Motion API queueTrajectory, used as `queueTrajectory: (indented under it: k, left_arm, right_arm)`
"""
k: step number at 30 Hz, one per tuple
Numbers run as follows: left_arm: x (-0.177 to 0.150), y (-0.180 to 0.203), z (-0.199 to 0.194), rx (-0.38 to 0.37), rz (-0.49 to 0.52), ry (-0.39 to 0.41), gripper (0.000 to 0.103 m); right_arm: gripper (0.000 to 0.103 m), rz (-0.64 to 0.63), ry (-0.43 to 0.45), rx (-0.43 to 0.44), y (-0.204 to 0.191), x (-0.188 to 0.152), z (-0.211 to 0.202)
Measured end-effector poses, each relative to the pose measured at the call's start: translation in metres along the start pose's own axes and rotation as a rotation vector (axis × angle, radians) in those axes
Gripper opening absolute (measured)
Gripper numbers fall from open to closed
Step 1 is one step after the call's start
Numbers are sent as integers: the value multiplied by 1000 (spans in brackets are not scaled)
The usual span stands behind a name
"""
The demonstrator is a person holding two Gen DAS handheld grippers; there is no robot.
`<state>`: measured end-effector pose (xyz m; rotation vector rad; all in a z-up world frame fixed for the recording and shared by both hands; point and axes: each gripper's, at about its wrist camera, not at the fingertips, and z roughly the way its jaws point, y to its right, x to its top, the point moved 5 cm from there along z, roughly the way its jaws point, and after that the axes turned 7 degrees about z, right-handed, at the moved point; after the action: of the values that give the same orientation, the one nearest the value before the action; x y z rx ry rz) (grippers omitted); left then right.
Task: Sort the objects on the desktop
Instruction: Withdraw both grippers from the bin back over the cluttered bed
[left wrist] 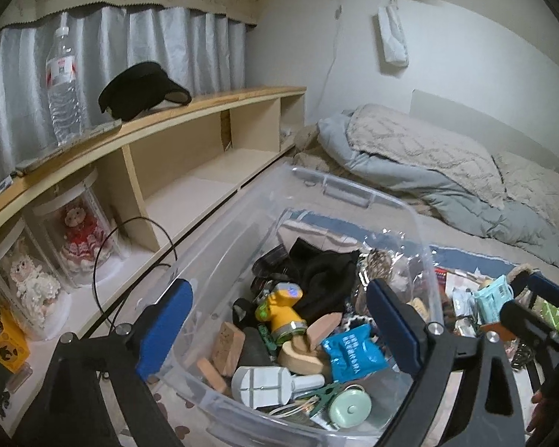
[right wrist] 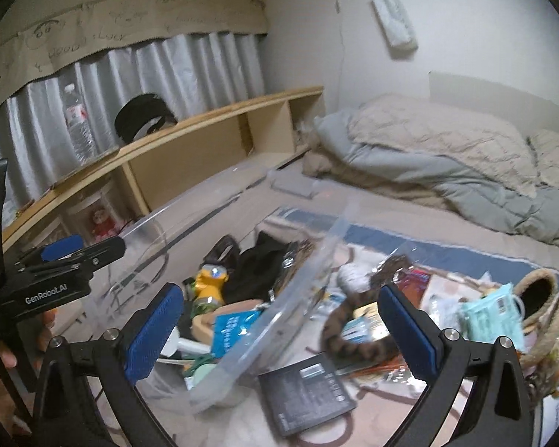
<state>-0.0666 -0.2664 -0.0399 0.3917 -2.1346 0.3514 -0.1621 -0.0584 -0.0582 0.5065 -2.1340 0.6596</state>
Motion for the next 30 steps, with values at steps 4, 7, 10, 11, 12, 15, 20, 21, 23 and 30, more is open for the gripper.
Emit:
queueTrajectory:
  k: [4, 7, 10, 11, 12, 15, 20, 21, 23, 30]
  left_arm:
    - [6, 8, -7, -7, 18, 32, 95]
    - [9, 17, -13, -21, 34, 56, 95]
    - [12, 25, -17, -30, 55, 75, 95]
    - [13, 29, -19, -36, 64, 81, 95]
    - [13, 32, -20, -41, 68, 85, 95]
    - [15, 42, -25, -62, 73, 97, 95]
    - [19, 61, -31, -94, 82, 114, 95]
    - [19, 64, -32, -100, 85, 117, 95]
    - [20, 73, -34, -116, 95, 125, 95]
    - [21, 108, -44, -162, 136, 152, 95]
  right_arm:
    - [103, 11, 36, -38, 17, 8, -19]
    - [103, 18, 56, -79, 33, 11, -33]
    - [103, 33, 68, -107, 47, 12, -45]
    - [103, 36, 70, -120, 54, 12, -50]
    - [103, 36, 74, -133, 60, 12, -55]
    - [103, 30, 83, -173, 74, 10, -69]
    - [103, 44, 96, -226, 98, 2, -92]
    - [103, 48, 102, -236, 102, 1, -96]
    - [103, 60, 111, -251, 112, -1, -105]
    - [103, 82, 133, -311, 142, -8, -131]
